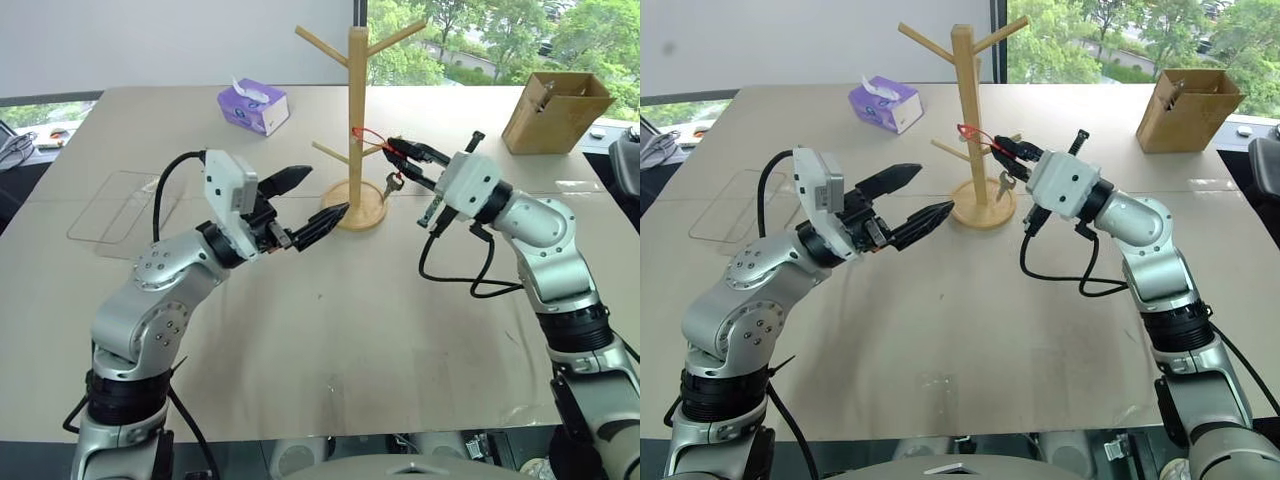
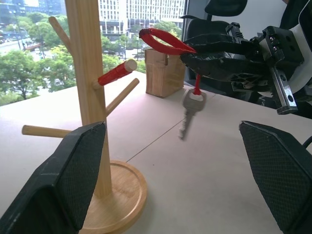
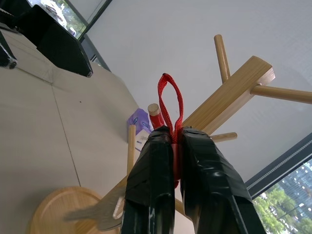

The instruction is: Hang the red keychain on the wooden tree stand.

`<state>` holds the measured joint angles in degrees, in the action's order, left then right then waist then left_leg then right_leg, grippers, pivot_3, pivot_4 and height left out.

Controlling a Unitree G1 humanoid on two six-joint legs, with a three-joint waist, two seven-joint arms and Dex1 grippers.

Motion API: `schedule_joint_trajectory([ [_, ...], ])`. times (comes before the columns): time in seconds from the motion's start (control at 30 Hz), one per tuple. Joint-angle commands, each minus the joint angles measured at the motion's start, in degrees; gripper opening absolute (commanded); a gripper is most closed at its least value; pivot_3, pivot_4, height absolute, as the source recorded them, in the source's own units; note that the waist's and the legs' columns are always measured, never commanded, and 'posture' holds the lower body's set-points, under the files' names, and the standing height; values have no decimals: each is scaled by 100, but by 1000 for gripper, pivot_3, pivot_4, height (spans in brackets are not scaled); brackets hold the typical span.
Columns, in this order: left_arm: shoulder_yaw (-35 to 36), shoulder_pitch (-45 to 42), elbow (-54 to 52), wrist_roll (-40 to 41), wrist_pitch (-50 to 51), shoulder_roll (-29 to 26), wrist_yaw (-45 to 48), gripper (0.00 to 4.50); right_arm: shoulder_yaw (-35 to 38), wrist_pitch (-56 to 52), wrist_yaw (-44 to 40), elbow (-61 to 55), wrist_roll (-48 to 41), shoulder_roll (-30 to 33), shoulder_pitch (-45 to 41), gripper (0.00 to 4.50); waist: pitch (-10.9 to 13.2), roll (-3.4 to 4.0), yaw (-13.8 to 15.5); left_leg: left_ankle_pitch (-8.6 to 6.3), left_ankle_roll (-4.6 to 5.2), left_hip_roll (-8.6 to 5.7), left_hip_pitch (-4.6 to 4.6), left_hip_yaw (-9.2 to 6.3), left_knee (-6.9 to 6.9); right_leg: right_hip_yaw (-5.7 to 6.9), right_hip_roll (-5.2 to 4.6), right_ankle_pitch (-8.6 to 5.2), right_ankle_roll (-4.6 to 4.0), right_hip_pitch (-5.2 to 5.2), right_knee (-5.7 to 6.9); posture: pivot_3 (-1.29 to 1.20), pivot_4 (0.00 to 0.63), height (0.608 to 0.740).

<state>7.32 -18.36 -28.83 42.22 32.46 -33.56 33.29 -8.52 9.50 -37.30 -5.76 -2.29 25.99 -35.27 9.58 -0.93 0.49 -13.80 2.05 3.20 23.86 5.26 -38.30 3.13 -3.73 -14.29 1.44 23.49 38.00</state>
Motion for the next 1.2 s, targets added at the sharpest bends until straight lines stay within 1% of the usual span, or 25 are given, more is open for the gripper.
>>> schedule_joint_trajectory([
  [0.03, 194, -98, -47, -13, -61, -59, 7, 4500, -36, 146, -20, 26, 23, -129, -252, 26, 0, 0, -3, 0, 0, 0, 0, 1, 0, 0, 0, 0, 0, 0, 0, 0, 150, 740],
  [0.33, 219, -95, -58, -42, -43, -20, -12, 4500, -170, 271, -132, 459, 27, -395, -413, 26, 0, 0, -6, 0, 0, 1, 0, 1, 0, 0, 0, 0, -1, 0, 1, 0, 150, 740],
  [0.67, 232, -70, -89, -72, -62, -23, -36, 4500, -92, 442, -44, 872, 75, -580, -596, 26, 0, 0, -41, 0, 0, 2, 0, 0, 1, 0, 0, 1, -1, 0, 1, 0, 150, 740],
  [1.2, 195, -80, -83, -142, -120, 40, -44, 4500, -80, 440, 61, 1141, 121, -763, -672, 26, 0, 1, -113, 0, -1, 3, 0, 2, 2, 0, -2, 1, -2, 0, 1, 0, 150, 740],
])
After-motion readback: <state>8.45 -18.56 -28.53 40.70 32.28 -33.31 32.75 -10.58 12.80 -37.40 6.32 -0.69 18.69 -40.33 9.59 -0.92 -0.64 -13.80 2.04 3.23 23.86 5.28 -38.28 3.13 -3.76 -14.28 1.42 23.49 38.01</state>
